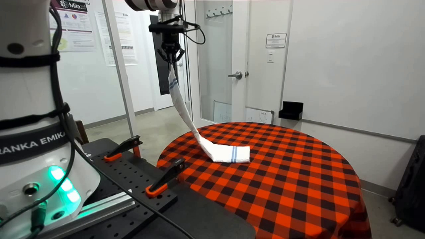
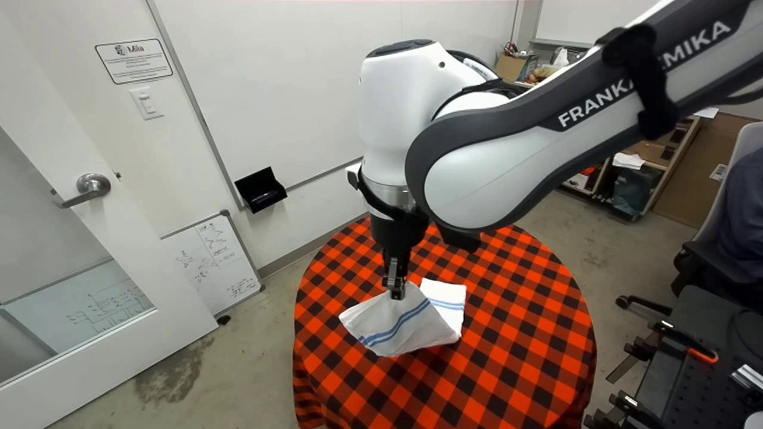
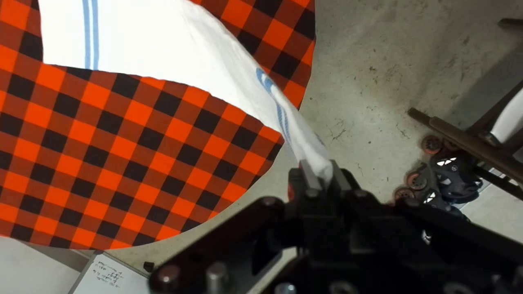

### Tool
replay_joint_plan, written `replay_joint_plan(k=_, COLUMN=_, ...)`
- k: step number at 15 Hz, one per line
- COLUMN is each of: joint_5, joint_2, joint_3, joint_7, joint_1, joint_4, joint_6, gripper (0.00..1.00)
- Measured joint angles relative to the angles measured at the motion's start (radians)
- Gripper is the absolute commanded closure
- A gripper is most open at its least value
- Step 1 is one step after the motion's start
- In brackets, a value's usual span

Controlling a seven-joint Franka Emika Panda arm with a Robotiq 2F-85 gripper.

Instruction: Unfold the towel and lay it out on the table.

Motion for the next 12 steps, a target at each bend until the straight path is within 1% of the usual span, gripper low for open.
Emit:
replay_joint_plan(k=11, joint_5=0.0, joint_2=0.0, joint_3=-0.005, joint_7=-0.004, joint_1=-0.008, joint_4=-0.014, joint_6=-0.043, gripper=0.98)
replay_joint_plan(k=12, joint_5=0.0, joint_2=0.0, joint_3=-0.004, joint_7=-0.007, joint_1=-0.007, joint_4=-0.02, joint_6=-0.047, gripper=0.68)
